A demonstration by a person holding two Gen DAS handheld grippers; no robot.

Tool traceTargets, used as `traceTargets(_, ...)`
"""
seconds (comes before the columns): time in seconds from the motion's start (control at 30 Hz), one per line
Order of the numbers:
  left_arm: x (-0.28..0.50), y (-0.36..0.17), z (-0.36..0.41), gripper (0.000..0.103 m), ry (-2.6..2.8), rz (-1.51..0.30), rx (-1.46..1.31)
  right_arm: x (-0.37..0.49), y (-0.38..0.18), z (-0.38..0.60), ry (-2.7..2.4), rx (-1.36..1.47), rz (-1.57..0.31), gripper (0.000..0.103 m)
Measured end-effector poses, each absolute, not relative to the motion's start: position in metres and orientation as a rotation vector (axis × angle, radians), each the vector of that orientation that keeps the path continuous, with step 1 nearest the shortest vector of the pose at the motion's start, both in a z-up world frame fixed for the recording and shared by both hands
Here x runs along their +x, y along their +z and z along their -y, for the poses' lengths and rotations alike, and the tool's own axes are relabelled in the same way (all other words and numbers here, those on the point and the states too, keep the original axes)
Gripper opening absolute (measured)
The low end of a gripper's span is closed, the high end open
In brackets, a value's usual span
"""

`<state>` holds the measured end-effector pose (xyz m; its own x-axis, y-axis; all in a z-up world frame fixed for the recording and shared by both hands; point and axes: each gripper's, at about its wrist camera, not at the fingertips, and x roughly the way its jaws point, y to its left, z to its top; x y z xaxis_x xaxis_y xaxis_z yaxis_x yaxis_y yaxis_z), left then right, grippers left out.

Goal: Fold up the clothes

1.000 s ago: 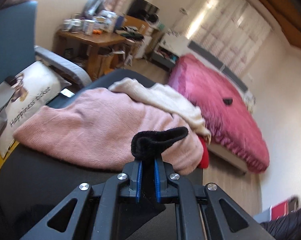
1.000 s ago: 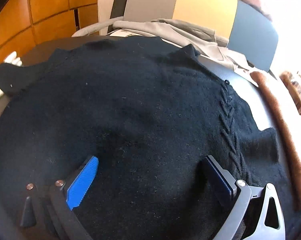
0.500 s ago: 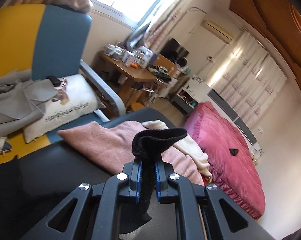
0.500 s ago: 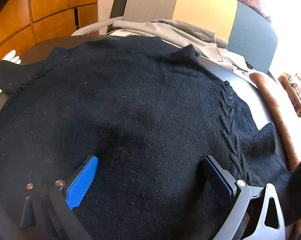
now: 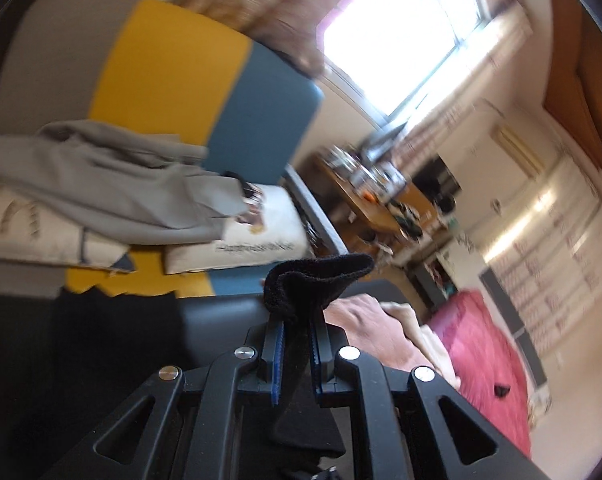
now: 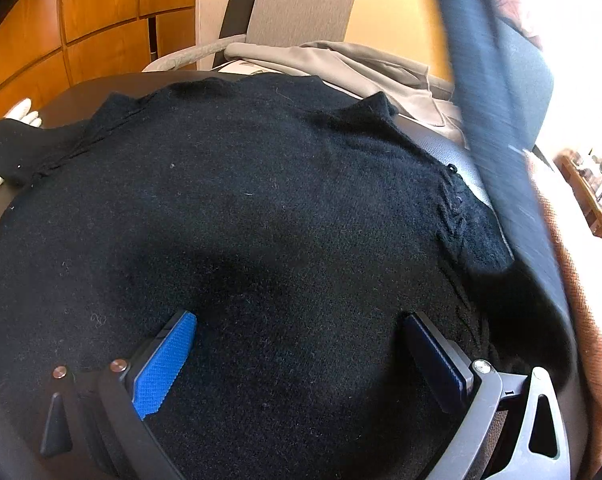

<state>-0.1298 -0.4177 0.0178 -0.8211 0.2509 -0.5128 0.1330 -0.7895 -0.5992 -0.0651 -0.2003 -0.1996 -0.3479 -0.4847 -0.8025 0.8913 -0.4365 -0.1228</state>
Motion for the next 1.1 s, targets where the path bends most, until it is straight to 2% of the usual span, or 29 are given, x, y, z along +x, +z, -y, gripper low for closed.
traceTargets(0.4, -0.02, -0.074, 0.49, 0.009, 2.797, 1.291, -0.947, -0.064, -0.199, 0.198, -1.905, 0.876, -0.706, 0.103)
traceTargets(0.67, 0.062, -0.103, 0.511, 0.009, 2.856, 1.497, -0.771, -0.066, -0.2, 0.199, -1.899, 0.876, -0.704, 0.103)
traceTargets(0.8, 0.078, -0.131, 0.516, 0.01, 2.861, 1.512, -0.912, -0.067, -0.2, 0.2, -1.896, 0.875, -0.704, 0.103)
traceTargets(0.93, 0.099, -0.162, 0.522, 0.01, 2.816, 1.632, -0.966, -0.068, -0.199, 0.2, -1.894, 0.875, -0.705, 0.103)
traceTargets(1.1, 0.108, -0.164, 0.53, 0.01, 2.719, 1.782, -0.877, -0.066, -0.2, 0.197, -1.897, 0.875, -0.701, 0.103)
